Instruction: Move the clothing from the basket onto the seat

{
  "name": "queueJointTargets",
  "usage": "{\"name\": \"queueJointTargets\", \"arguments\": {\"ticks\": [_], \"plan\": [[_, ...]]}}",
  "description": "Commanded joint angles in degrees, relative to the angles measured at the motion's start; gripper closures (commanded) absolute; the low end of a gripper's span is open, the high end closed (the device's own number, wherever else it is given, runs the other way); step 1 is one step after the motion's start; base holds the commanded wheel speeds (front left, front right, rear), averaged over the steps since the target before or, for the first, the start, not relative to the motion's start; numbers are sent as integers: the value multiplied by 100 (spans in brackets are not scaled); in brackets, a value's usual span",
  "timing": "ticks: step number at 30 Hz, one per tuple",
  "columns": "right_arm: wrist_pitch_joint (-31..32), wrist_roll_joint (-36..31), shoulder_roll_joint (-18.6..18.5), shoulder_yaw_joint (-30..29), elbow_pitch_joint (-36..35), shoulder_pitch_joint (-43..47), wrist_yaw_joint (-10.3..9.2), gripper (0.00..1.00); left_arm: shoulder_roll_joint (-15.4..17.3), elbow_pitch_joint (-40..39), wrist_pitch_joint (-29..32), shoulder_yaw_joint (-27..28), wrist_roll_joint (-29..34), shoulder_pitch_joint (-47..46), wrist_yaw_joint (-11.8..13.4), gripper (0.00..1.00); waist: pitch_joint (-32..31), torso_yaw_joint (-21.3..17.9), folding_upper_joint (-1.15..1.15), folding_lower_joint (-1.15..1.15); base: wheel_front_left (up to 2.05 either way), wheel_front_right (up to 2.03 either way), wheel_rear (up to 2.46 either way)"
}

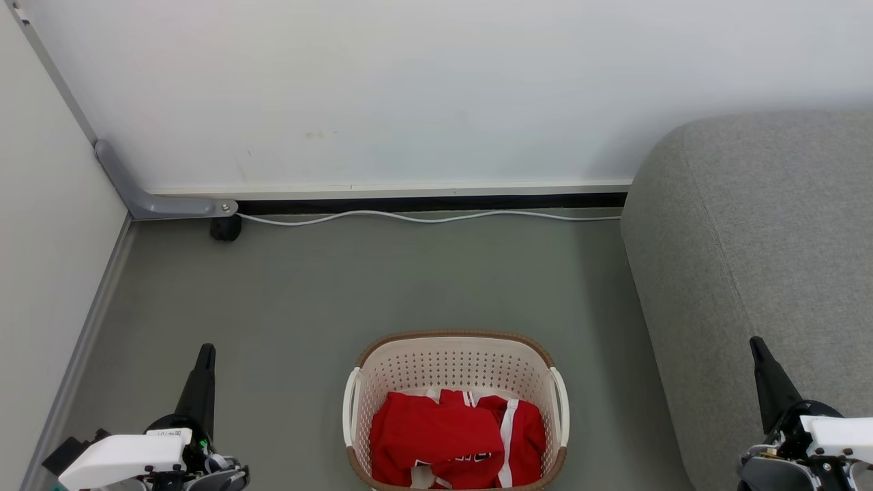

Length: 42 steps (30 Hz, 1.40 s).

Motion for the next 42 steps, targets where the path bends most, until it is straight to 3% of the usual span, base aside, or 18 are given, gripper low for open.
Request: {"name": "queueJointTargets", "arguments": {"ticks": [1,42], "plan": [[43,67,-60,100,-177,-209,25,100,99,-162,34,184,-22,-331,-43,100,0,0,0,0,0,0,0],[43,67,-60,100,-177,-209,25,100,99,-162,34,184,-22,-331,-43,100,0,0,0,0,0,0,0]]}}
